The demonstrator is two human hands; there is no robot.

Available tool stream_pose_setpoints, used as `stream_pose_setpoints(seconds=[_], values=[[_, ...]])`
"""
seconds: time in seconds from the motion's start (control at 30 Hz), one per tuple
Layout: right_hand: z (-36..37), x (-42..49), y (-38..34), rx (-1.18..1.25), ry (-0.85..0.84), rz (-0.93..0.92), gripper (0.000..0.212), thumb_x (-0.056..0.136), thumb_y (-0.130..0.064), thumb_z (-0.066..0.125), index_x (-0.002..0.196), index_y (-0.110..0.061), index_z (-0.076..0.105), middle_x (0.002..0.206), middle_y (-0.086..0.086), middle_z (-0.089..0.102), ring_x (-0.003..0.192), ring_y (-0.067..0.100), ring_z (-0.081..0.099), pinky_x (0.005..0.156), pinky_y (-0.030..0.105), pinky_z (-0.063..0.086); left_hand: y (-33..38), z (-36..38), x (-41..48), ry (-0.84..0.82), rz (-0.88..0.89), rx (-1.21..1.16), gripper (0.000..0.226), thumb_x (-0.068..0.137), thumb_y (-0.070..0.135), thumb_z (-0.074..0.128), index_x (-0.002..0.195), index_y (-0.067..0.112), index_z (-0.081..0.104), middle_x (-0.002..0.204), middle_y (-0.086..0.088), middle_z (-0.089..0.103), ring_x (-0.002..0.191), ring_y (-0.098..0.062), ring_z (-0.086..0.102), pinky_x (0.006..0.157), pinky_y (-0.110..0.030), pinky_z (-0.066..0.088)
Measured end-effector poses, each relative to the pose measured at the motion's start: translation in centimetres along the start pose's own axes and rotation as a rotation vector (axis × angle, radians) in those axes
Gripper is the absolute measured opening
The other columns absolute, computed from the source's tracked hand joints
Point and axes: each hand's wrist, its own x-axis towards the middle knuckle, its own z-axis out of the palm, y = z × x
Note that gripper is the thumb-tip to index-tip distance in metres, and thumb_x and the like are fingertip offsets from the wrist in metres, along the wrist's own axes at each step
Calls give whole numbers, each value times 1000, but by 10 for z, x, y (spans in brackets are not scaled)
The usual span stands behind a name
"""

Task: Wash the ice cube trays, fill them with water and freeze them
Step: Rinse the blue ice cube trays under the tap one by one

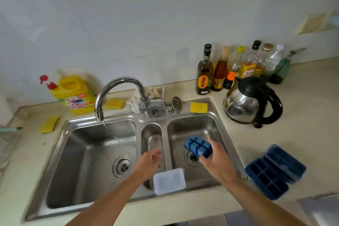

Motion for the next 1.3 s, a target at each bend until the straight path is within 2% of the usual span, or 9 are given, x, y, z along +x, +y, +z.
stream_pose_setpoints(seconds=[0.1,0.27,0.37,0.5,0.6,0.7,0.93,1.17,1.3], values=[[-5,12,-6,103,135,-109,68,88,-37,69,149,-22,40,136,-2,52,111,11,60,70,5,45,1,2,7,22,-34,-14,25,103,5,48,124,6,61,101,-8,71,77,-17,65,63,-14,52],[-9,19,-11,-52,3,-85,67,90,-38,66,148,-21,38,140,0,47,115,17,58,90,27,51,13,15,25,45,-2,-27,23,104,11,52,124,10,63,99,-2,73,87,-15,72,73,-19,54],[-8,21,-4,-42,11,-85,68,89,-41,65,148,-24,36,137,-5,45,106,9,58,76,10,47,19,28,36,28,34,-26,20,103,15,55,121,15,63,97,1,73,83,-15,73,66,-19,57],[-7,32,-2,-22,-49,9,68,85,-44,62,146,-25,40,135,-3,49,108,9,55,80,19,46,24,43,53,-8,80,12,29,101,19,60,130,15,61,111,1,72,91,-9,70,76,-16,53],[-16,41,0,186,14,48,50,81,-41,64,128,-30,51,116,-10,61,94,0,60,65,11,42,37,51,61,35,87,-14,29,100,15,62,129,14,61,106,3,69,90,-5,66,74,-10,47],[-33,48,5,487,-95,220,29,87,-32,66,115,-25,59,92,-2,73,65,7,68,55,23,54,56,62,56,68,109,-45,29,99,12,62,128,15,62,108,2,70,101,-13,67,87,-20,51],[-83,44,39,932,-460,475,34,99,-33,62,119,-5,63,100,19,69,64,24,67,59,34,58,113,99,41,191,197,-126,17,97,13,66,105,27,64,99,12,70,96,-3,67,86,-22,54],[-141,25,83,933,-672,404,52,96,-45,65,125,-3,62,98,18,68,68,27,68,57,35,58,151,152,4,336,178,-310,23,98,10,63,92,30,70,91,1,75,88,-21,73,78,-44,62],[-172,14,111,604,-535,243,65,85,-66,66,120,-11,64,114,9,68,71,21,73,63,34,62,169,179,-10,382,132,-326,17,99,13,62,96,24,73,87,1,75,81,-23,73,71,-38,62]])
